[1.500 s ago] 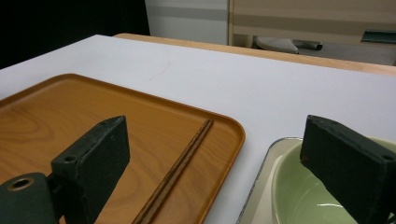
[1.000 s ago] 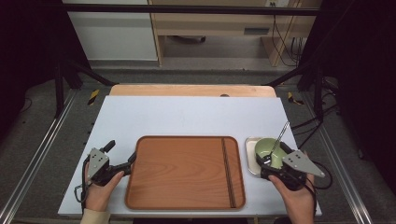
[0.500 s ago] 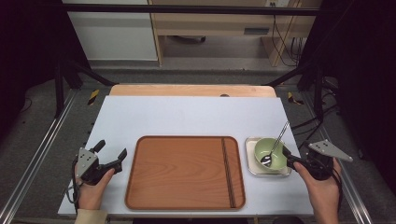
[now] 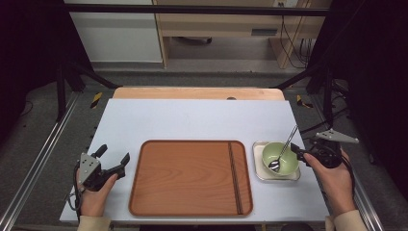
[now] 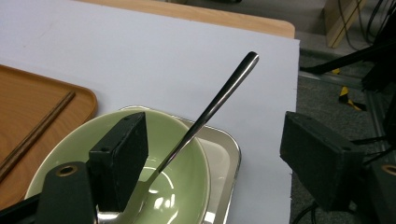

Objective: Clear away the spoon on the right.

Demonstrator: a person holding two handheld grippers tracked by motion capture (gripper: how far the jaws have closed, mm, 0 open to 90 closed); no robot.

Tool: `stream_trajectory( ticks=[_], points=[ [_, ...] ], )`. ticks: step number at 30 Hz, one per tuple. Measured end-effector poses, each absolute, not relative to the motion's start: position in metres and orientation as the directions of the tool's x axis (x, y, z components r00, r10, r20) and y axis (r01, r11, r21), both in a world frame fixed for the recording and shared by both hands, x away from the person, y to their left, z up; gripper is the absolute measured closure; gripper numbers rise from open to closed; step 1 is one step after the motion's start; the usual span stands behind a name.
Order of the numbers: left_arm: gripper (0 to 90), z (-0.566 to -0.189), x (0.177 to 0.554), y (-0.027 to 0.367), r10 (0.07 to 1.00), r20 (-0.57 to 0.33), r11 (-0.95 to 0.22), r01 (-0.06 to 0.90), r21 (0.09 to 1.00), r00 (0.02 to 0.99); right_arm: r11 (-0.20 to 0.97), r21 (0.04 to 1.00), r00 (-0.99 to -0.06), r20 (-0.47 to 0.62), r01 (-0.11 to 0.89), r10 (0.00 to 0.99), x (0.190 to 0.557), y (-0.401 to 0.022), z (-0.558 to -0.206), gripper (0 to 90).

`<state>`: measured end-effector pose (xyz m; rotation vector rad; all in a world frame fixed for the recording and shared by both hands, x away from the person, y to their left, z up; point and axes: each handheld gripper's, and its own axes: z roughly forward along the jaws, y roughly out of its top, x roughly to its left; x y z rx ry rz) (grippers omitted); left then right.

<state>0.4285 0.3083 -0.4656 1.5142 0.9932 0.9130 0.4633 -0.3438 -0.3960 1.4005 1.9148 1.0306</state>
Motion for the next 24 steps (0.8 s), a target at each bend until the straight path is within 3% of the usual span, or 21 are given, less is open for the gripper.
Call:
stream_trajectory(
  ticks=[6,14,24],
  points=[
    [10.9,-0.466,0.428,0.308,0.929,0.048,-0.099,0.121,0.988,0.367,0.184,0.803,-0.338,0.023,0.567,0.941,0.48,-0.345,-0.398,24.0],
    [11.2,-0.466,0.429,0.306,0.927,0.052,-0.105,0.125,0.987,0.372,0.136,0.783,-0.312,0.077,0.607,0.947,0.499,-0.346,-0.409,26.6],
    [11.7,-0.466,0.428,0.306,0.924,0.054,-0.109,0.125,0.986,0.378,0.058,0.809,-0.371,0.203,0.585,0.906,0.524,-0.351,-0.421,50.0]
  ],
)
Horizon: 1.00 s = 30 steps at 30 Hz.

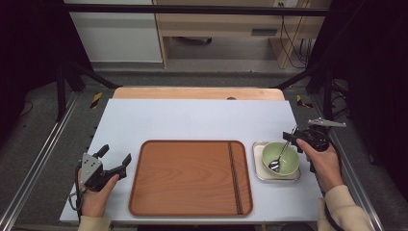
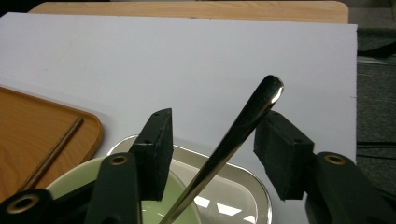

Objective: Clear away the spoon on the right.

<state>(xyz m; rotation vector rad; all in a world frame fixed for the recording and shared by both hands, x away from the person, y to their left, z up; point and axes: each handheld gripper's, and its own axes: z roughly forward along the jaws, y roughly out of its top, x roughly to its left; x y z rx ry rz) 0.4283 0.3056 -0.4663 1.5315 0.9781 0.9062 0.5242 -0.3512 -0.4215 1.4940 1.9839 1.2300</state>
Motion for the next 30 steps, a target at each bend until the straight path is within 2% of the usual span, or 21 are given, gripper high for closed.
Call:
stream_trajectory(
  ticks=[5,13,20,23,26,30],
  points=[
    [11.7,-0.466,0.428,0.306,0.925,0.054,-0.108,0.126,0.986,0.377,0.022,0.807,-0.374,0.249,0.59,0.893,0.528,-0.357,-0.425,61.8],
    [12.0,-0.466,0.428,0.305,0.925,0.055,-0.11,0.128,0.986,0.376,-0.003,0.839,-0.414,0.272,0.545,0.869,0.521,-0.36,-0.421,81.2],
    [12.8,-0.466,0.428,0.307,0.928,0.052,-0.105,0.124,0.987,0.369,-0.014,0.871,-0.467,0.276,0.49,0.84,0.513,-0.353,-0.398,89.5],
    [12.8,-0.466,0.428,0.306,0.927,0.054,-0.106,0.124,0.987,0.37,0.025,0.895,-0.491,0.22,0.446,0.843,0.511,-0.347,-0.382,89.6],
    [12.8,-0.465,0.428,0.307,0.928,0.055,-0.107,0.122,0.987,0.368,0.091,0.92,-0.496,0.121,0.382,0.86,0.507,-0.338,-0.363,89.6],
    [12.7,-0.466,0.428,0.307,0.929,0.054,-0.106,0.123,0.987,0.367,0.105,0.95,-0.52,0.067,0.293,0.852,0.497,-0.32,-0.336,89.5]
  ],
)
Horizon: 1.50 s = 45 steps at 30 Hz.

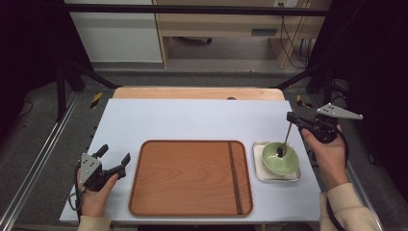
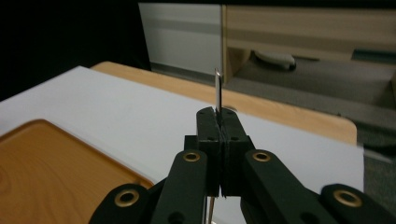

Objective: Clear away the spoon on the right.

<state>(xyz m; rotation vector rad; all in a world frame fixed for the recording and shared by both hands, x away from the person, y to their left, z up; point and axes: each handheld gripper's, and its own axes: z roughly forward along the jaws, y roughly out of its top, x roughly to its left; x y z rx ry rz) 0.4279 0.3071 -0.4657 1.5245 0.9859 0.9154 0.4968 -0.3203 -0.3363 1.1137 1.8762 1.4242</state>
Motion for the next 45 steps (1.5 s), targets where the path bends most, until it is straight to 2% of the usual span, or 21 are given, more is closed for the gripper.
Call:
stream_trajectory(
  ticks=[5,8,17,32,38,45],
  points=[
    [12.7,-0.466,0.428,0.306,0.928,0.055,-0.107,0.122,0.987,0.369,0.116,0.964,-0.587,0.049,0.24,0.808,0.482,-0.283,-0.315,89.5],
    [12.7,-0.466,0.428,0.306,0.927,0.055,-0.108,0.121,0.987,0.371,0.125,0.96,-0.639,0.065,0.249,0.767,0.477,-0.256,-0.317,89.5],
    [12.7,-0.465,0.428,0.306,0.926,0.064,-0.116,0.121,0.986,0.371,0.159,0.929,-0.739,0.153,0.334,0.655,0.469,-0.191,-0.354,89.5],
    [12.7,-0.465,0.428,0.305,0.924,0.073,-0.126,0.118,0.985,0.374,0.156,0.863,-0.772,0.331,0.48,0.542,0.45,-0.148,-0.41,89.2],
    [12.7,-0.465,0.428,0.305,0.925,0.073,-0.125,0.117,0.985,0.374,0.18,0.853,-0.764,0.32,0.49,0.561,0.451,-0.145,-0.418,84.3],
    [12.7,-0.465,0.428,0.305,0.924,0.074,-0.126,0.118,0.985,0.374,0.266,0.828,-0.731,0.229,0.494,0.643,0.461,-0.14,-0.423,79.2]
  ],
)
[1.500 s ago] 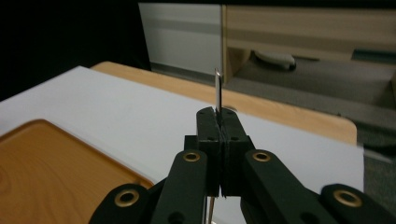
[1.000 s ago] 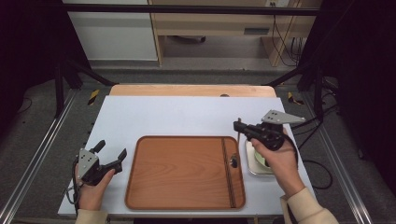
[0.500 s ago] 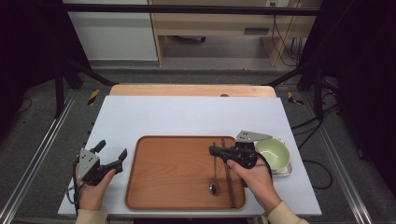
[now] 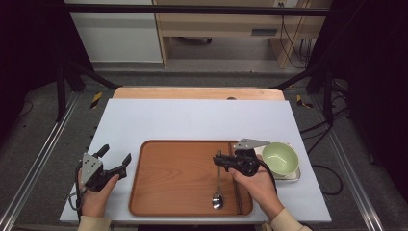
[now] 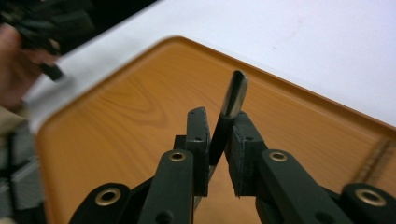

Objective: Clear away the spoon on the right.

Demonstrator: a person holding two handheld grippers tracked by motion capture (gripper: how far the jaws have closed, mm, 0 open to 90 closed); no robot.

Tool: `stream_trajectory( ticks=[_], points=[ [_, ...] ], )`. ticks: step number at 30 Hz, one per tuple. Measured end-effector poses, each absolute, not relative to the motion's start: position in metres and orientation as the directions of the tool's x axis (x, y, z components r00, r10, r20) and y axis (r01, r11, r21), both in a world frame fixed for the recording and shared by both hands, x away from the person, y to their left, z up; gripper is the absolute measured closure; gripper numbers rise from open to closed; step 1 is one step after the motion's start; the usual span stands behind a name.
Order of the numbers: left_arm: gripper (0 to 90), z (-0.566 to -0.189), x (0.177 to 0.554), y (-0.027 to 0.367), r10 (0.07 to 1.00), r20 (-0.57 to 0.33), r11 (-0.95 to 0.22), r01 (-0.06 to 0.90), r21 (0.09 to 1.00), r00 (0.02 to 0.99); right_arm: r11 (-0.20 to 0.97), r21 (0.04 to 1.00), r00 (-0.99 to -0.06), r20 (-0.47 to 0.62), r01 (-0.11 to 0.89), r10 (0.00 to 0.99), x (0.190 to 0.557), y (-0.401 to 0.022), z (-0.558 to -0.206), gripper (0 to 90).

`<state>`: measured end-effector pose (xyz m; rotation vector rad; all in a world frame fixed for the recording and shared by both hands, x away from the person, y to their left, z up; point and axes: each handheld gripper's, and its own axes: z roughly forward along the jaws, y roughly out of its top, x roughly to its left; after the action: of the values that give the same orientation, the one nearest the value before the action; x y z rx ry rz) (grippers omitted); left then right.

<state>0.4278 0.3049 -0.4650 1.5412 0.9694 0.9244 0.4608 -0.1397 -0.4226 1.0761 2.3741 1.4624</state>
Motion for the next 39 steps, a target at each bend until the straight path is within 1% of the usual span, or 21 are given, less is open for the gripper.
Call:
stream_trajectory(
  ticks=[6,9,12,17,20,28,34,39],
  points=[
    [12.7,-0.465,0.428,0.305,0.925,0.072,-0.124,0.117,0.985,0.373,0.32,0.801,-0.715,0.182,0.506,0.675,0.469,-0.134,-0.427,76.0],
    [12.8,-0.465,0.428,0.305,0.926,0.074,-0.125,0.116,0.985,0.371,0.364,0.787,-0.704,0.121,0.498,0.7,0.472,-0.131,-0.43,73.4],
    [12.8,-0.465,0.428,0.305,0.924,0.076,-0.128,0.117,0.985,0.374,0.379,0.771,-0.691,0.108,0.512,0.714,0.474,-0.128,-0.434,70.9],
    [12.8,-0.465,0.428,0.305,0.924,0.08,-0.132,0.116,0.984,0.374,0.383,0.748,-0.671,0.112,0.542,0.733,0.477,-0.126,-0.439,67.8],
    [12.8,-0.465,0.428,0.305,0.924,0.079,-0.13,0.114,0.985,0.373,0.389,0.744,-0.667,0.101,0.543,0.738,0.477,-0.123,-0.441,65.9],
    [12.8,-0.464,0.428,0.304,0.923,0.081,-0.132,0.112,0.985,0.376,0.391,0.71,-0.637,0.104,0.585,0.764,0.479,-0.12,-0.447,57.0],
    [12.8,-0.465,0.428,0.305,0.924,0.081,-0.132,0.113,0.985,0.375,0.4,0.719,-0.632,0.07,0.568,0.772,0.479,-0.119,-0.447,45.9],
    [12.7,-0.465,0.428,0.304,0.923,0.082,-0.133,0.114,0.985,0.375,0.395,0.73,-0.624,0.055,0.557,0.78,0.478,-0.119,-0.445,42.3]
  ],
)
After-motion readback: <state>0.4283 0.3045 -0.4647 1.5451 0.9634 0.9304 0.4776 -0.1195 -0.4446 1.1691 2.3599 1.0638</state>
